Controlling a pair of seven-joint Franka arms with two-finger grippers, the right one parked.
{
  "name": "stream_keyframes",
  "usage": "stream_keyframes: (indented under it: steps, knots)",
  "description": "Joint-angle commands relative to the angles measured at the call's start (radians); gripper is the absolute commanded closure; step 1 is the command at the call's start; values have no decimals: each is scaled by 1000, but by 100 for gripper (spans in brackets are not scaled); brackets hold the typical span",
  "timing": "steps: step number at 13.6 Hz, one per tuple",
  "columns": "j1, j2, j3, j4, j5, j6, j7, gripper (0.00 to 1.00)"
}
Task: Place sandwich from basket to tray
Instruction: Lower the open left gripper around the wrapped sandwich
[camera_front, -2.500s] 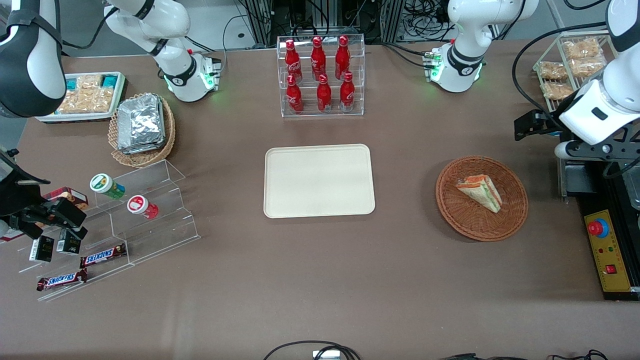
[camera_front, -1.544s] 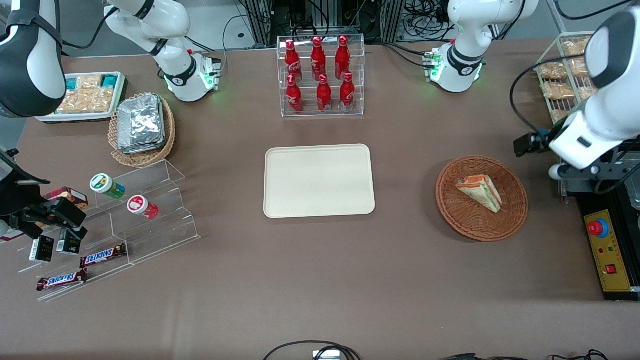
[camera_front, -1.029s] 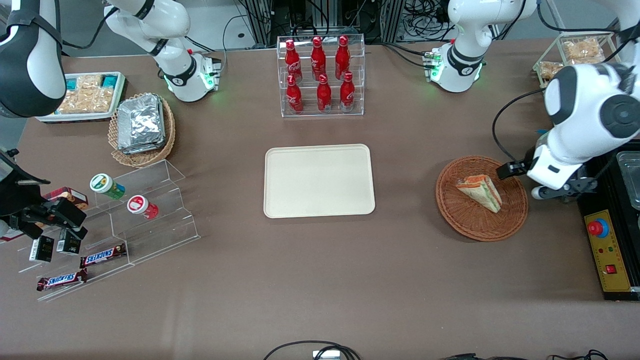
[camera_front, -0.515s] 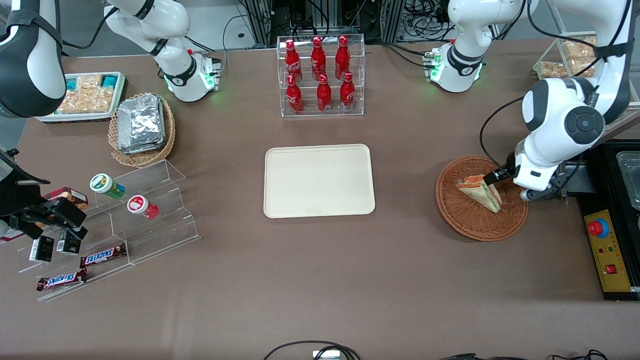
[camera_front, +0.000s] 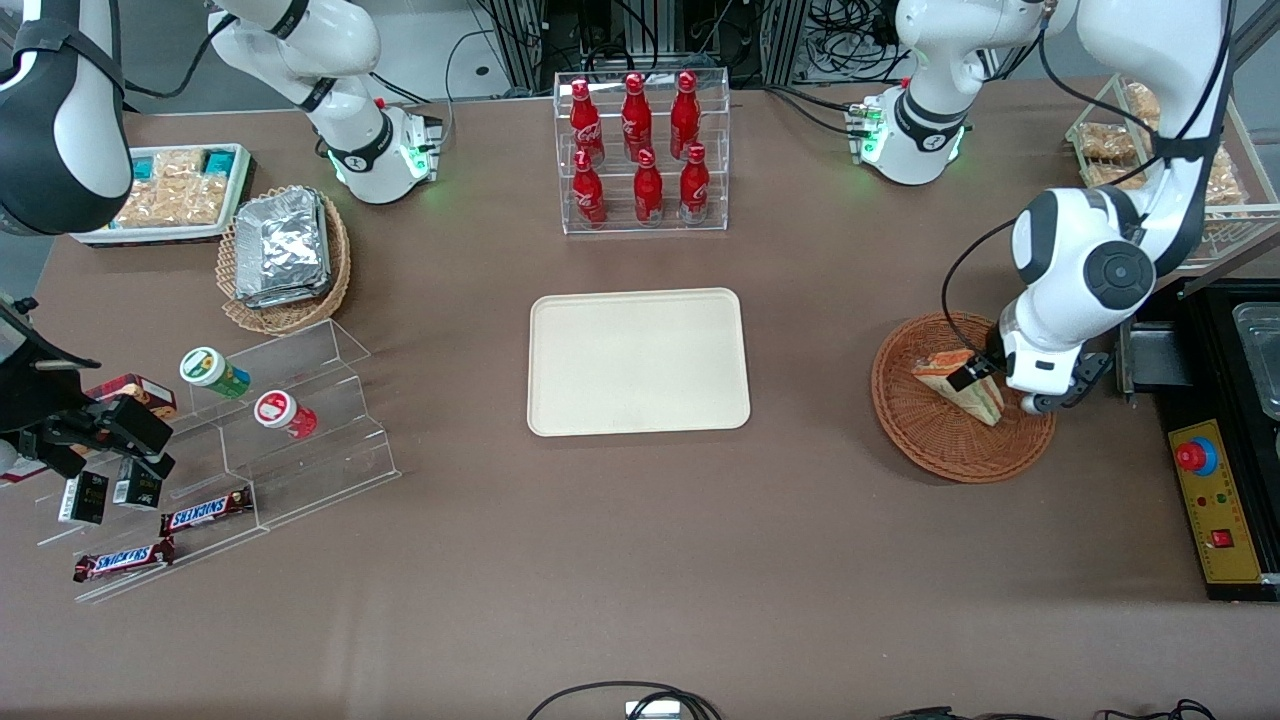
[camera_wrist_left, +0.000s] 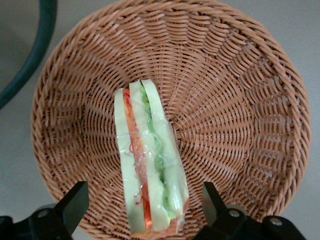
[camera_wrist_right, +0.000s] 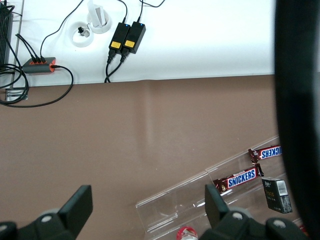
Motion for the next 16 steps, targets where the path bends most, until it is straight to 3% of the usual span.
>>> stream_keyframes:
  steps: [1, 7, 8, 9, 11, 12, 16]
  knots:
    - [-3, 12, -1, -27, 15, 57, -34, 0]
    - [-3, 60, -1, -44, 13, 110, -61, 1]
    - [-2, 67, 0, -42, 13, 111, -66, 11]
    - [-2, 72, 0, -42, 14, 116, -69, 31]
    - [-2, 76, 0, -42, 15, 119, -77, 88]
    - [0, 76, 0, -42, 15, 119, -77, 100]
    - [0, 67, 0, -35, 14, 105, -77, 100]
